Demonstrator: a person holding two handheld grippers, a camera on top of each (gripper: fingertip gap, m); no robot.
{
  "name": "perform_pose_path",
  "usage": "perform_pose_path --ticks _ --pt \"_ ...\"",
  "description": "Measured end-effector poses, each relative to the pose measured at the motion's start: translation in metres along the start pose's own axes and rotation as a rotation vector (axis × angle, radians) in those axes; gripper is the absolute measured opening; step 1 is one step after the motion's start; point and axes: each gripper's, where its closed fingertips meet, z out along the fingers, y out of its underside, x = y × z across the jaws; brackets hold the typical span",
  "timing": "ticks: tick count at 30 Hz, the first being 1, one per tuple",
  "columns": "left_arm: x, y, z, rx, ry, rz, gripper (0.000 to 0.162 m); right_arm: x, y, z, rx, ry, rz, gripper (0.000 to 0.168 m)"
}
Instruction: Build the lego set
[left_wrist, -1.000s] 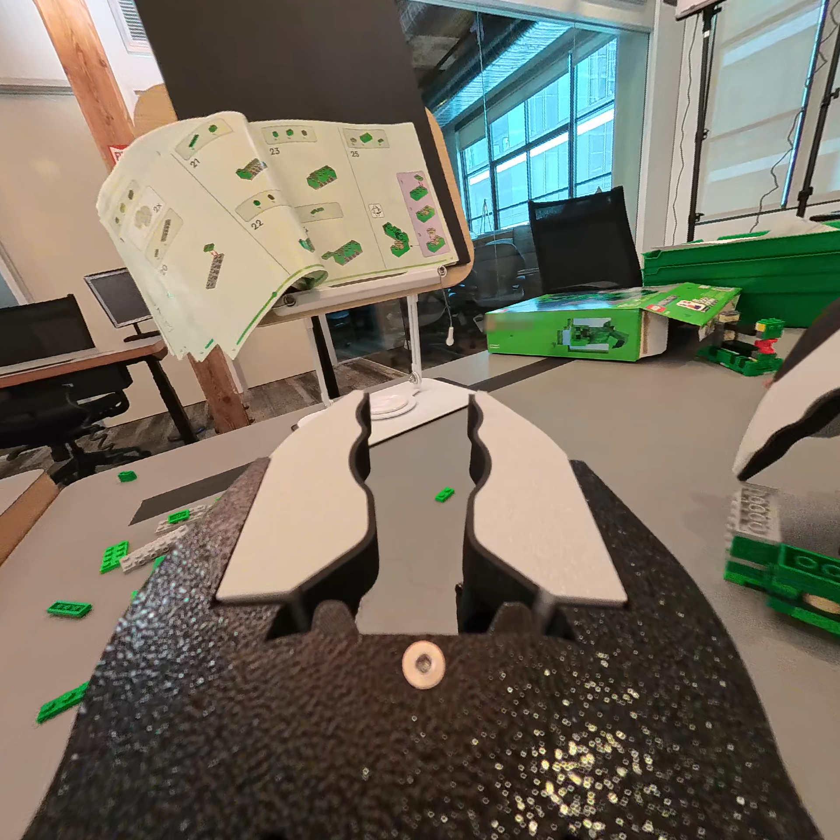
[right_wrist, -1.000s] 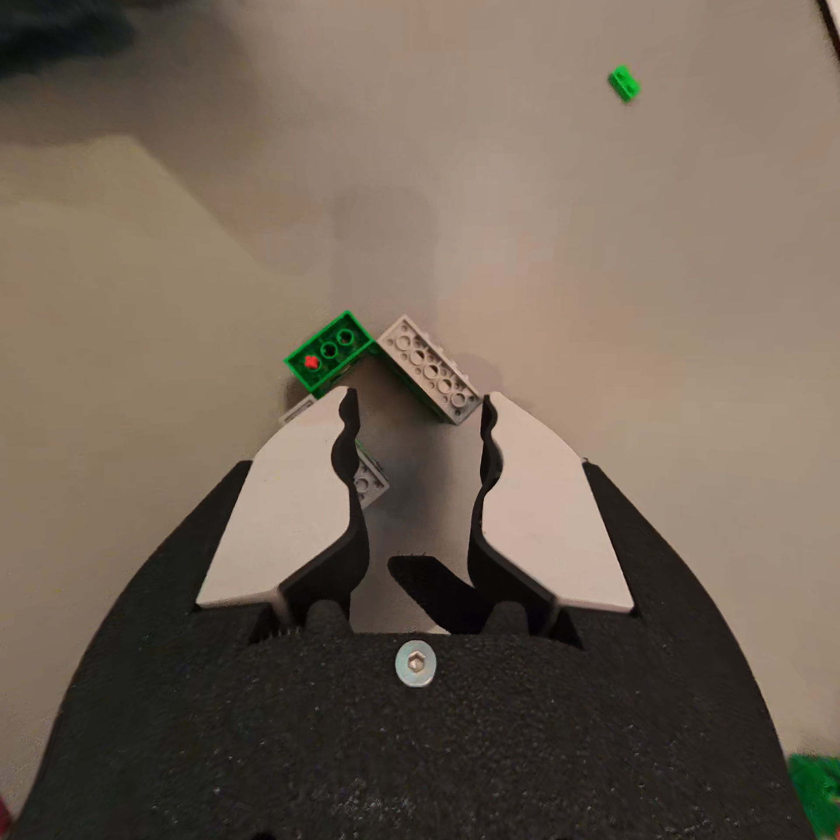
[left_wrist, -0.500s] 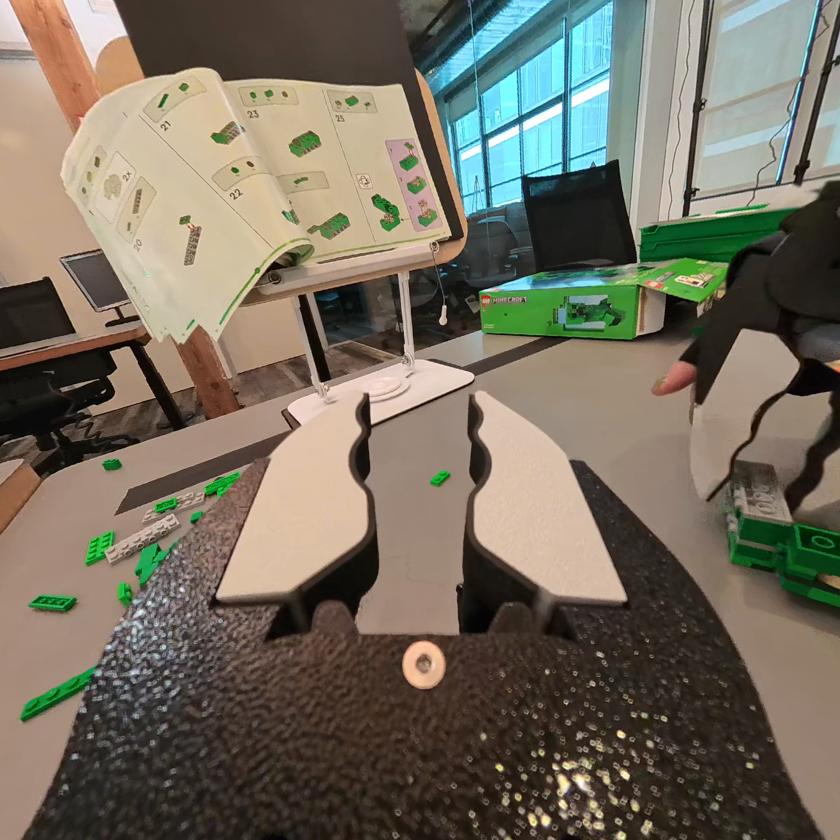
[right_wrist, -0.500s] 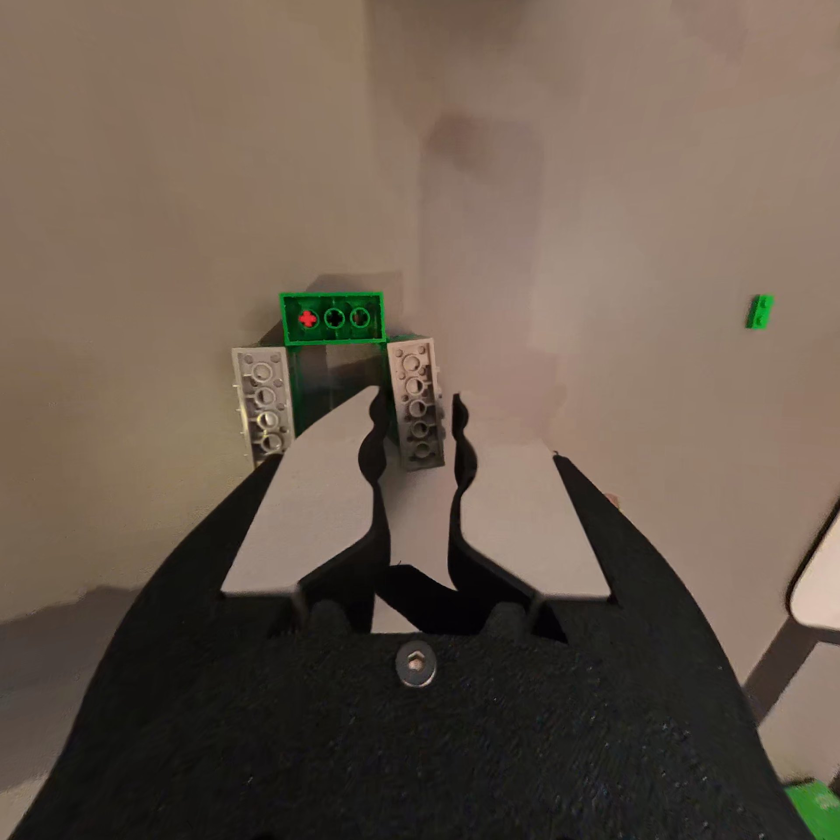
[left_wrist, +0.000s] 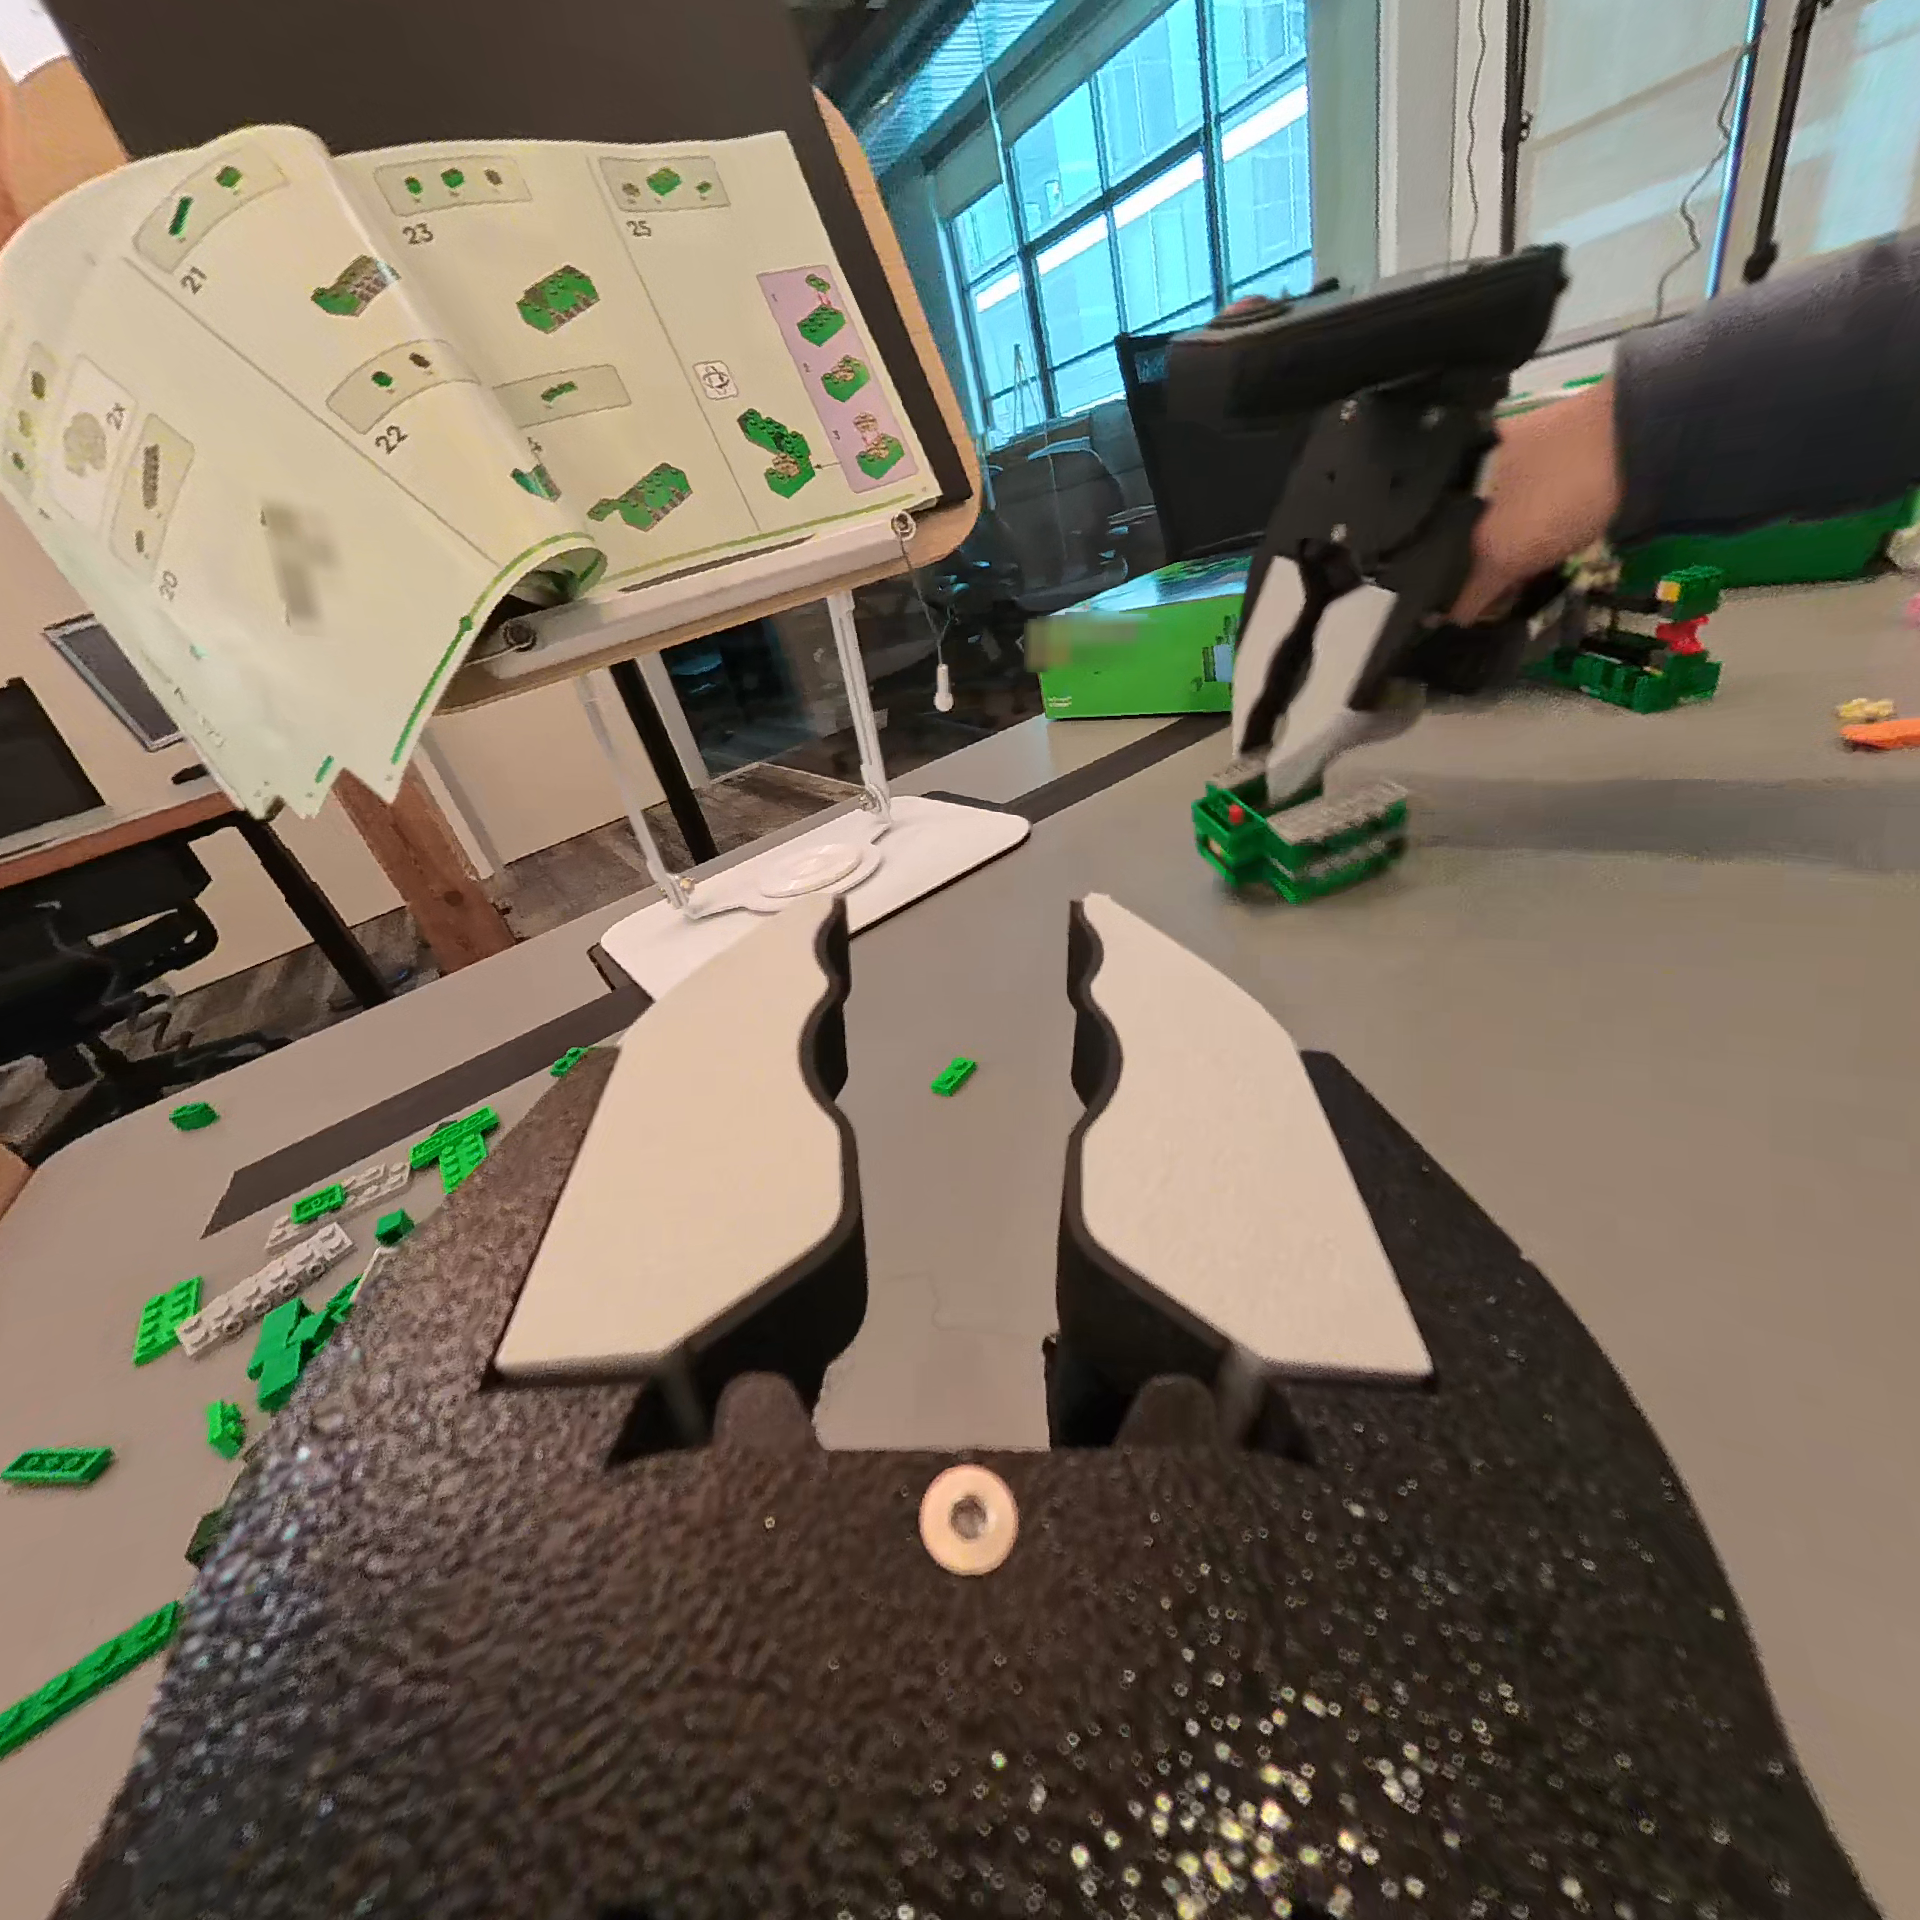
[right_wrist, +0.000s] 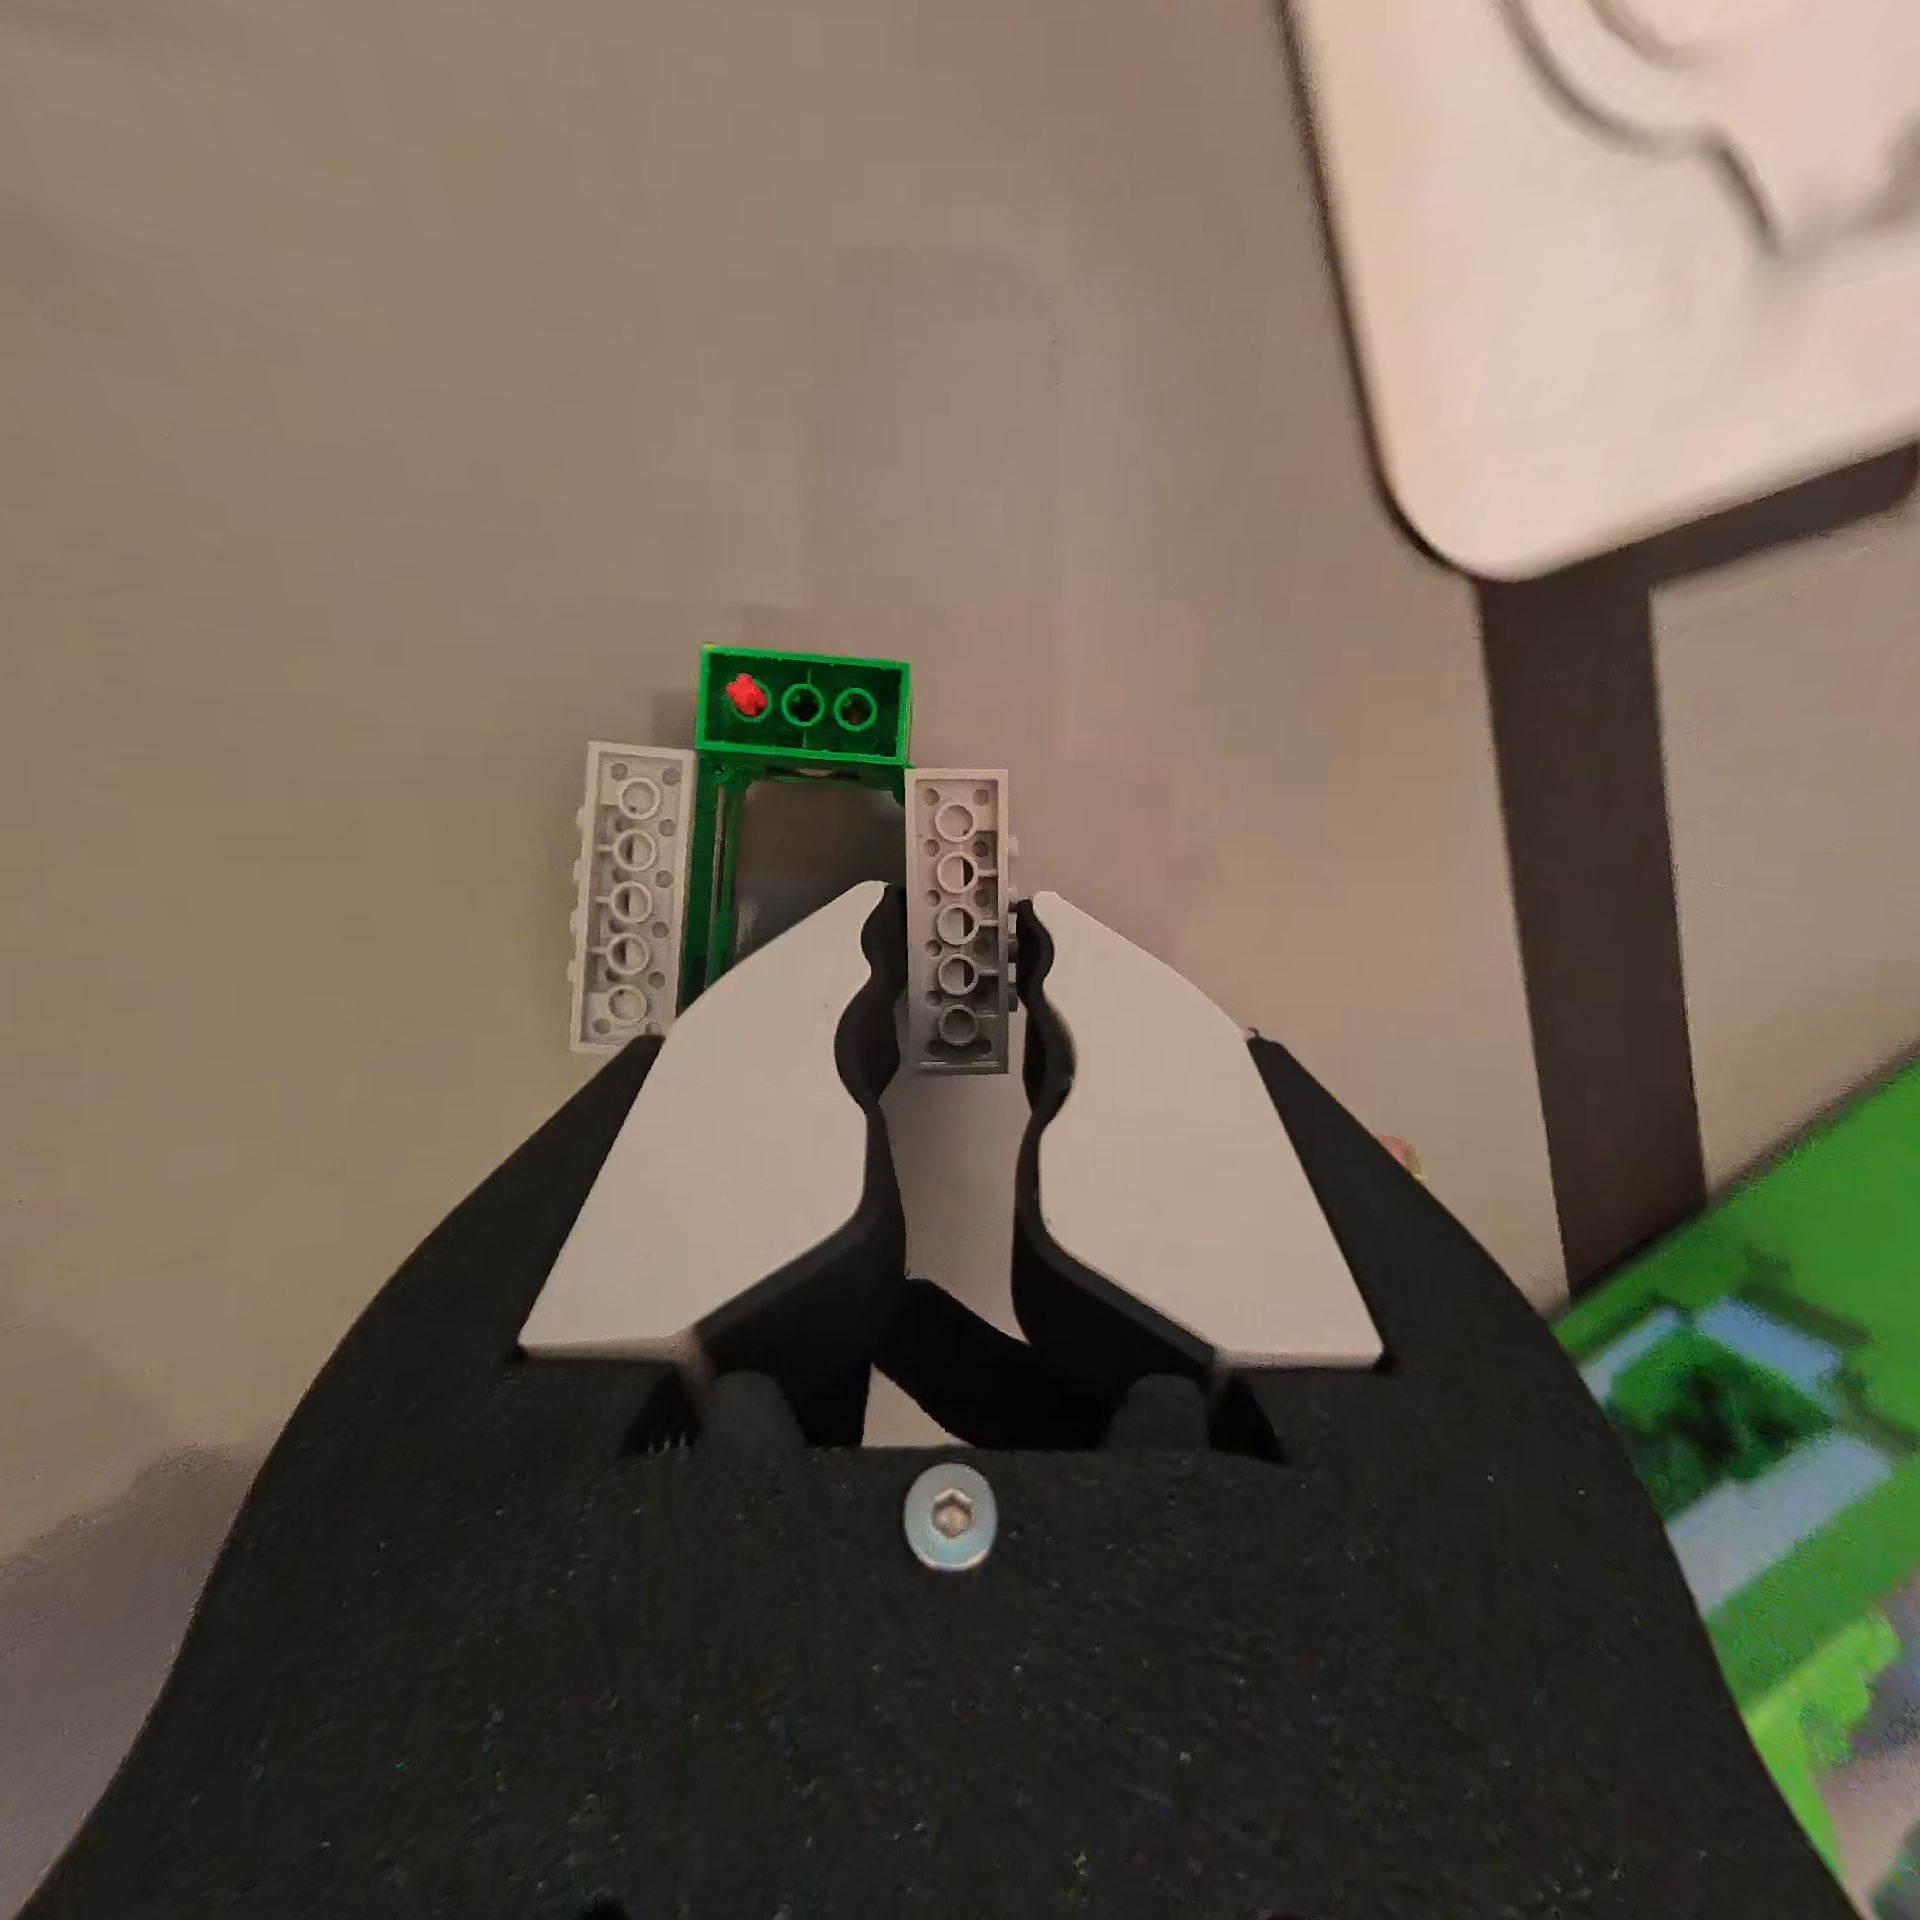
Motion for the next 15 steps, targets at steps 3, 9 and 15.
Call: perform_pose_path --ticks 3,9,15 --pt "0.006 0.002 0.003 -0.013 0.019 0.024 0.04 0.037 0.022 -0.001 -0.017 0.044 0.169 0.019" --pt "0.015 0.005 0.005 -0.037 0.043 0.08 0.039 0.044 0.03 0.003 -0.006 0.044 0.257 0.039" --pt "0.028 0.005 0.007 -0.056 0.081 0.113 0.039 0.038 -0.04 -0.058 0.407 0.319 0.269 0.041"
